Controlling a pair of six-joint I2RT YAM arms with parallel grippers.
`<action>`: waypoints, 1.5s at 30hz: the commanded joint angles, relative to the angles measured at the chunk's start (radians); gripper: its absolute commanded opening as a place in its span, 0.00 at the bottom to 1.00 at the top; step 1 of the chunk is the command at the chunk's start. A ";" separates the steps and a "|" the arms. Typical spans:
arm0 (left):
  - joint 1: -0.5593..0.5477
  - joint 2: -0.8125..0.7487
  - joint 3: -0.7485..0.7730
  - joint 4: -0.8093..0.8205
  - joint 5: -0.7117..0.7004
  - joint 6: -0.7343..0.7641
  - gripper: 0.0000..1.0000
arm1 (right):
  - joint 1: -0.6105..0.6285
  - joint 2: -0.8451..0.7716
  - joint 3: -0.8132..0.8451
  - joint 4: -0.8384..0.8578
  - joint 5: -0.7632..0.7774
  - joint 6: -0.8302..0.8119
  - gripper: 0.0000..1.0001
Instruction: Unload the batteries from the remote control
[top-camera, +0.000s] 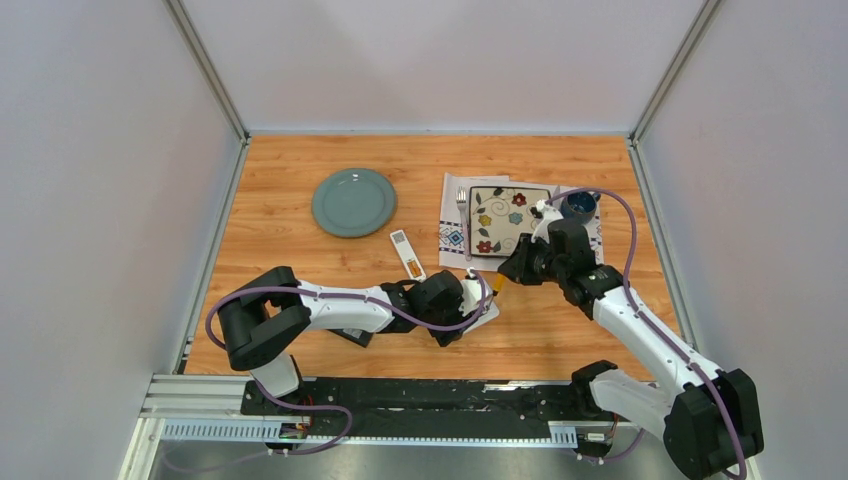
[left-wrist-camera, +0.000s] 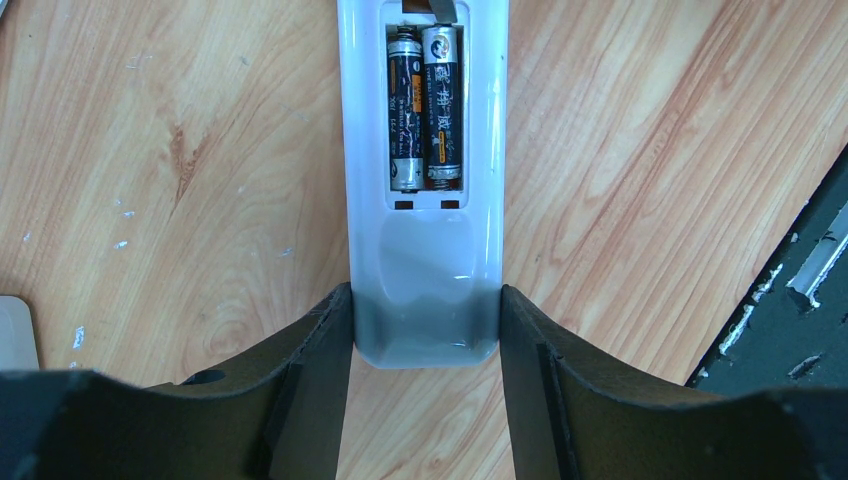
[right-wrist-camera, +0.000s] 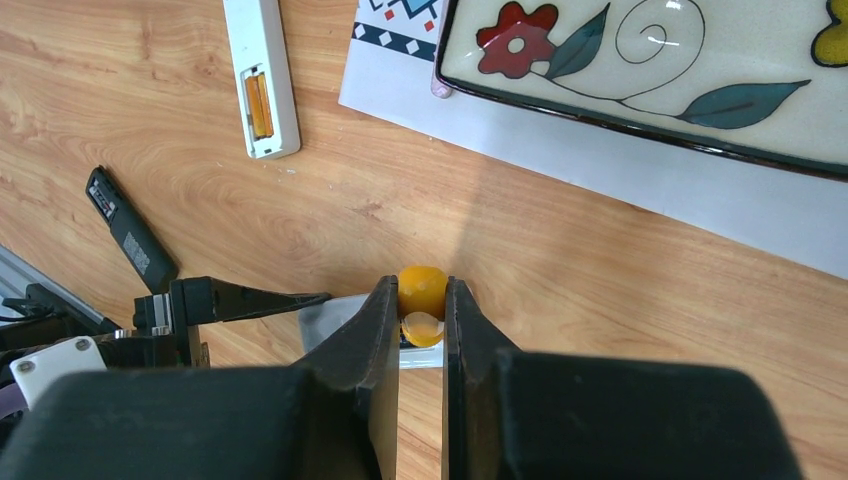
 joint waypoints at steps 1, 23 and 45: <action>0.000 0.051 -0.018 -0.084 0.040 -0.008 0.41 | 0.004 -0.022 0.011 0.007 0.018 -0.015 0.00; 0.000 0.060 -0.012 -0.086 0.041 -0.011 0.38 | 0.007 -0.041 -0.026 0.015 0.027 0.005 0.00; 0.000 0.076 0.002 -0.095 0.053 -0.005 0.38 | 0.016 -0.039 -0.006 0.052 0.076 -0.036 0.00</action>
